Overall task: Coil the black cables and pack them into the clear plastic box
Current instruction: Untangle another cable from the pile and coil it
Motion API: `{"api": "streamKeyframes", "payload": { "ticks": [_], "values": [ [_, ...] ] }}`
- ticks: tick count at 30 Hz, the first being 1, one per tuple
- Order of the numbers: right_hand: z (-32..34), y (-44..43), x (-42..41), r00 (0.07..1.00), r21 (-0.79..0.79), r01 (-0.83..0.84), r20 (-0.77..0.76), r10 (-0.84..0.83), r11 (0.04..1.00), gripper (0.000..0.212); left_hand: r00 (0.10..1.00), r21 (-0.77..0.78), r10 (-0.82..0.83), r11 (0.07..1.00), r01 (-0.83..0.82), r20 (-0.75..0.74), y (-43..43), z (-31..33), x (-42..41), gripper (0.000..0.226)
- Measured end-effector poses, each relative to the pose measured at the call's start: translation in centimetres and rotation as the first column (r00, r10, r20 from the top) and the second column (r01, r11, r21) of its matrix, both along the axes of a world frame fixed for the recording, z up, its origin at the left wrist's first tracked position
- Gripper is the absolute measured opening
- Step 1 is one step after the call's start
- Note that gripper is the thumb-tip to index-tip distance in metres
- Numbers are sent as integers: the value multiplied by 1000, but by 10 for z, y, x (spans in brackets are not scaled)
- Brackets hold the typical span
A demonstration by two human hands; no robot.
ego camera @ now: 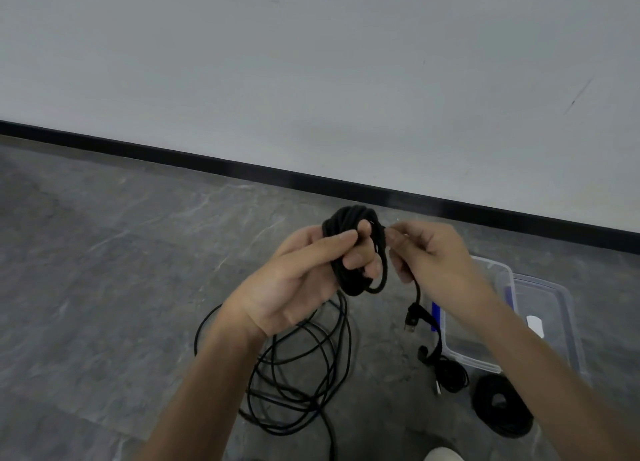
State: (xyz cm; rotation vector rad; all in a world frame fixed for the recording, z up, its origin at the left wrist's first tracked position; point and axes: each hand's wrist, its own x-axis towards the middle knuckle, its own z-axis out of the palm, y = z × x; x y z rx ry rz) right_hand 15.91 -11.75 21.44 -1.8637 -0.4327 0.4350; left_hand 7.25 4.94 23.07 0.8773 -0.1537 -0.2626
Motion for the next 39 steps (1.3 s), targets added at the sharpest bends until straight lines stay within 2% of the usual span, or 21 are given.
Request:
{"api": "streamKeyframes", "payload": {
  "ticks": [4,10,18,24,29,31,35,39],
  "values": [
    [-1,-2,1,990,0,111,88,-111,994,25,999,51,-51,997,51,-2,-8,1,0,14],
    [-2,-2,2,974,38,192,117,-195,981,24,993,62,-115,991,116,-18,-15,0,0,21],
    [-1,-7,8,953,116,292,43,-299,949,24,991,138,-87,985,101,-104,-13,-2,1,17],
    [-4,-6,6,984,-27,175,-11,-176,984,23,996,193,-83,977,88,-35,-14,0,1,13],
    [-3,-3,2,992,-120,32,-119,-46,992,21,1000,137,-16,990,19,-25,-15,0,3,15],
    [-1,-2,1,983,-73,-3,-183,-10,997,24,998,111,51,993,-48,-25,-14,0,4,17],
    [7,-3,-1,918,178,-85,-368,147,980,28,982,-5,173,985,-174,-79,-9,-1,7,26],
    [9,-3,-3,864,287,-149,-428,266,946,30,979,-62,184,980,-190,-88,-6,-2,7,24]
  ]
}}
